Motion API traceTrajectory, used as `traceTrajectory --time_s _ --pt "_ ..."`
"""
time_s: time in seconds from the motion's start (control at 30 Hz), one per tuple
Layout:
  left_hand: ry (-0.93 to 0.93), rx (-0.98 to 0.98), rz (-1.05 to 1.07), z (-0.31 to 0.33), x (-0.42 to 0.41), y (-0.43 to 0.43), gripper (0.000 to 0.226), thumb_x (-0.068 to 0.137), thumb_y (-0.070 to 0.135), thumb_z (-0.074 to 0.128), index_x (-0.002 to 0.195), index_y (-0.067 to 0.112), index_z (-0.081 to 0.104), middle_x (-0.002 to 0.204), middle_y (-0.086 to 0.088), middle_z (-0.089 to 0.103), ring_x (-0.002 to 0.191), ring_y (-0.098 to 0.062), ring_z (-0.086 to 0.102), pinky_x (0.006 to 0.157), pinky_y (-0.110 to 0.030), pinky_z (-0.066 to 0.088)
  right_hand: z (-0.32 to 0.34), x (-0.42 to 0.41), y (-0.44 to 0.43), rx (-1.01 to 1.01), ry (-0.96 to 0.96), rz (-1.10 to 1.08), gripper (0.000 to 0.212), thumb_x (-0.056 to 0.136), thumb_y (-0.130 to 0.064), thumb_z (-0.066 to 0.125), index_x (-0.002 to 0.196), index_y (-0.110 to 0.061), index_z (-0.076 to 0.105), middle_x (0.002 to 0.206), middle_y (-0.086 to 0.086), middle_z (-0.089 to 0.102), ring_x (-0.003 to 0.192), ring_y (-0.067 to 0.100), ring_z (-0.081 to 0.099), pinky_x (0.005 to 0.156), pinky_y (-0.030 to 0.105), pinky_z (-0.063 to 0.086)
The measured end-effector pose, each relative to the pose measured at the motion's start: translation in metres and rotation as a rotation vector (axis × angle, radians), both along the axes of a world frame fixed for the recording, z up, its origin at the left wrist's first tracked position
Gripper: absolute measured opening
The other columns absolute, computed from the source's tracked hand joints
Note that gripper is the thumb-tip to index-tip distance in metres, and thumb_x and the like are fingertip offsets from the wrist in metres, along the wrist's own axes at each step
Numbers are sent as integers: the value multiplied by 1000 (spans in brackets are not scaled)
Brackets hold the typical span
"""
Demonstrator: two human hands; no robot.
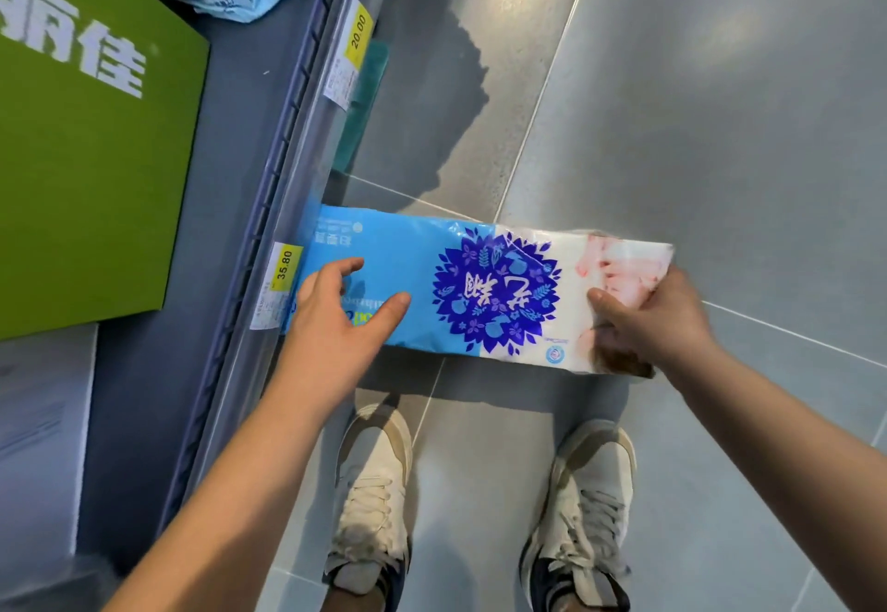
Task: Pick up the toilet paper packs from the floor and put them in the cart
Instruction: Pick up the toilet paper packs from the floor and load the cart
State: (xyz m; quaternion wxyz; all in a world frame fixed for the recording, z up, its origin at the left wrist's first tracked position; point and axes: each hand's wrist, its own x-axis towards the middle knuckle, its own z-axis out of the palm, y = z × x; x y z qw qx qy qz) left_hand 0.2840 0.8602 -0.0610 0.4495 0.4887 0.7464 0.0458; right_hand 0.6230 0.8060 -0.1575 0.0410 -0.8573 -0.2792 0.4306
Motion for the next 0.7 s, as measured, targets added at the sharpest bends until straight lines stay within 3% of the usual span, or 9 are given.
traceTrajectory --time_s 0.1,0.13,0.23,0.37,0.53,0.63,0.7 --pt "53 0 -66 -9 3 1 82 80 43 78 148 24 37 147 -2 37 134 -15 40 109 -29 33 34 17 -3 -20 -34 -2 46 67 -47 87 101 -20 71 98 0 77 91 27 74 84 47 61" --pt "81 -5 -88 -13 4 2 89 78 42 79 151 22 32 149 -3 34 139 -18 35 111 -30 29 39 25 -5 -33 -46 -4 41 70 -42 87 100 -18 72 97 2 77 91 28 74 83 47 61" --pt "113 -42 -100 -25 10 9 99 75 38 82 153 18 25 152 -8 31 143 -23 29 116 -37 25 34 48 -18 -89 -48 -53 66 54 -59 88 104 -21 70 95 -2 78 86 26 76 77 49 63" --pt "51 -76 -27 -43 21 19 93 69 44 86 145 19 38 142 -5 48 131 -22 46 108 -41 41 -14 83 -43 -66 -8 -99 101 30 -80 86 110 -24 65 98 -8 77 83 23 77 71 48 64" --pt "-3 -145 118 -80 11 40 107 35 79 85 123 27 54 118 3 68 106 -20 68 93 -46 56 6 56 -20 -14 -17 -87 79 51 -55 88 115 -14 65 109 6 73 92 25 73 76 37 60" --pt "-5 -153 118 -94 13 57 113 29 78 87 122 24 53 119 1 66 102 -20 69 89 -46 58 2 62 -18 20 1 -163 76 49 -55 88 112 -18 66 103 -2 76 87 23 76 75 45 64" --pt "-13 -145 107 -93 22 73 117 27 77 88 124 22 49 123 0 63 103 -20 68 89 -45 58 1 68 -11 39 0 -192 76 49 -55 89 112 -18 67 100 -4 77 85 21 76 72 43 64"
